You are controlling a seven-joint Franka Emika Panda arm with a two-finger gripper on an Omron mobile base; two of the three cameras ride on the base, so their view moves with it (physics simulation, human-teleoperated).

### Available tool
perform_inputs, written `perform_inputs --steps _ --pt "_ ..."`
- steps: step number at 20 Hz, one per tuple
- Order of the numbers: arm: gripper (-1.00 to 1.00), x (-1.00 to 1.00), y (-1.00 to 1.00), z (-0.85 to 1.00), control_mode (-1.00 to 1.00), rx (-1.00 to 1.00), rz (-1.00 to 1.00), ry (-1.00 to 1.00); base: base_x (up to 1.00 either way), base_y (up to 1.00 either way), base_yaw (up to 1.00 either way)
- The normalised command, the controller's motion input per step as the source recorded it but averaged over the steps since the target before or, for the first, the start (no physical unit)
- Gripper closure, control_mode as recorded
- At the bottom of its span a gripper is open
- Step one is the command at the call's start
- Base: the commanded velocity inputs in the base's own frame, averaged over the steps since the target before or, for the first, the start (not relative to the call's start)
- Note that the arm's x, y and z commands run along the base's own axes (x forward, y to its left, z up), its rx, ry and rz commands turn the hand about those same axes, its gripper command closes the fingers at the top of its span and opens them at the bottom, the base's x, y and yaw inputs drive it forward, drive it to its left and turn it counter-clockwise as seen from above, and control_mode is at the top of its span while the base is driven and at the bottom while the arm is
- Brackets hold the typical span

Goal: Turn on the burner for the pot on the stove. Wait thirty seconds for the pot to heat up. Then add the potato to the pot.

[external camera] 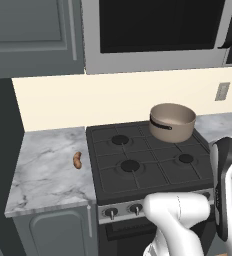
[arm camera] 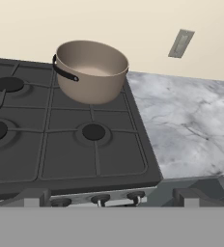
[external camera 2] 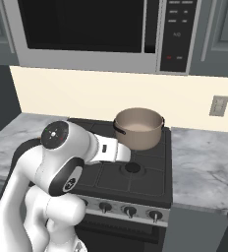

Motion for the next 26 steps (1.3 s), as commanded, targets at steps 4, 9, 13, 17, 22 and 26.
perform_inputs --steps 4,9,13,17,22,26 --pt "-1.0 0.0 0.0 0.0 -1.0 0.0 0.0 0.0 0.0 0.0 0.0" --pt "-1.0 0.0 0.0 0.0 -1.0 0.0 0.0 0.0 0.0 0.0 0.0" --pt "-1.0 0.0 0.0 0.0 -1.0 0.0 0.0 0.0 0.0 0.0 0.0" --pt "-1.0 0.0 0.0 0.0 -1.0 0.0 0.0 0.0 0.0 0.0 0.0" --pt "-1.0 0.0 0.0 0.0 -1.0 0.0 0.0 0.0 0.0 0.0 0.0" --pt "-1.0 0.0 0.0 0.0 -1.0 0.0 0.0 0.0 0.0 0.0 0.0"
